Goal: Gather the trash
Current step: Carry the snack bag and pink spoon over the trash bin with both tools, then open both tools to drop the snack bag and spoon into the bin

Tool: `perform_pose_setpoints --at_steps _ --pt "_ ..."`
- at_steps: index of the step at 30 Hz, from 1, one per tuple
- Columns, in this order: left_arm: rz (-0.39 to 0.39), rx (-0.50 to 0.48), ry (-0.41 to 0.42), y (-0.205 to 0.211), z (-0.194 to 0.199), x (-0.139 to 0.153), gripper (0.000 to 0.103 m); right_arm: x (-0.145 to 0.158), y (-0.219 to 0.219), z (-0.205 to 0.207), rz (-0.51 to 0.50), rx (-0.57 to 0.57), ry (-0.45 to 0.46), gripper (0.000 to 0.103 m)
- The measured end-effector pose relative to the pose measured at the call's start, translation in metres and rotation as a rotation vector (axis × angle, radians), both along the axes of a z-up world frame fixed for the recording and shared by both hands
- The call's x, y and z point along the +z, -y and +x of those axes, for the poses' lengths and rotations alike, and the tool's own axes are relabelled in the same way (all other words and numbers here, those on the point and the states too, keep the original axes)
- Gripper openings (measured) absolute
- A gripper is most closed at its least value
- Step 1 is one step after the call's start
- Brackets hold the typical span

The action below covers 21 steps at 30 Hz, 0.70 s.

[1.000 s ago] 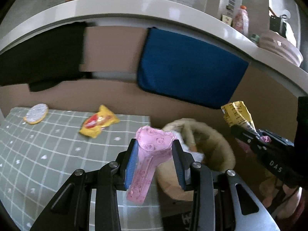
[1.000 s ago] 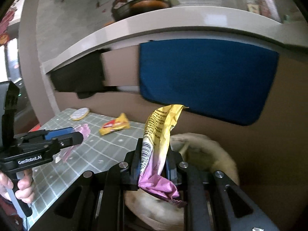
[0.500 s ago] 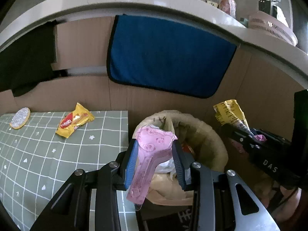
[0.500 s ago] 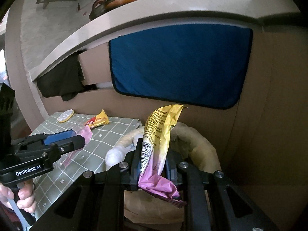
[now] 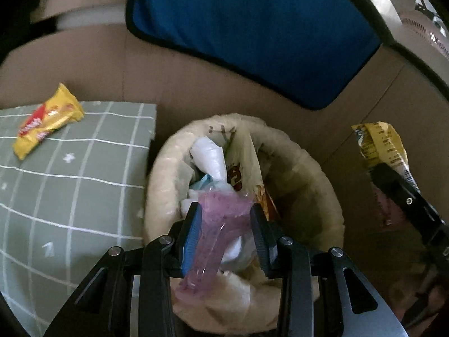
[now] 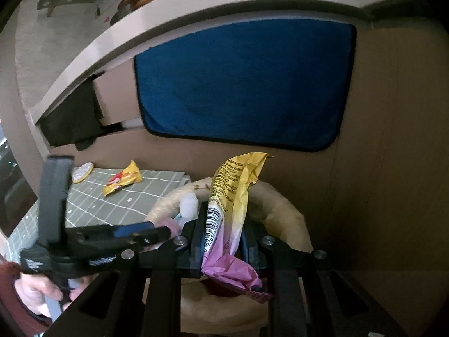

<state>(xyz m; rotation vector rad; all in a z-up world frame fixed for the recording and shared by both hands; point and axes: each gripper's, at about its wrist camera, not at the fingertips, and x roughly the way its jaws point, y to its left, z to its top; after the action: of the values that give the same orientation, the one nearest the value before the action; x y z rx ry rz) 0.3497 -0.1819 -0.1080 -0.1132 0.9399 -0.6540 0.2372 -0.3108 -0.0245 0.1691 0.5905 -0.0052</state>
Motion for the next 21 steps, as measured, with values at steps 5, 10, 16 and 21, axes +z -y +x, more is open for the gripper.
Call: perform_pose_setpoints --at_steps 5,10,16,21 --pt "-0.069 -0.054 -0.043 0.007 0.008 -0.008 0.037 -0.007 0.005 0.010 -0.005 -0.012 -0.021 0.017" --pt "-0.173 -0.024 -0.062 -0.009 0.016 0.003 0.046 -0.010 0.010 0.019 0.015 -0.020 -0.030 0.017" --pt "-0.247 0.082 0.019 -0.050 0.015 0.040 0.053 -0.018 0.011 0.023 0.074 -0.002 -0.025 0.035" --pt "-0.185 0.184 0.106 -0.080 -0.002 0.060 0.053 -0.026 0.004 0.028 0.059 -0.006 -0.049 0.051"
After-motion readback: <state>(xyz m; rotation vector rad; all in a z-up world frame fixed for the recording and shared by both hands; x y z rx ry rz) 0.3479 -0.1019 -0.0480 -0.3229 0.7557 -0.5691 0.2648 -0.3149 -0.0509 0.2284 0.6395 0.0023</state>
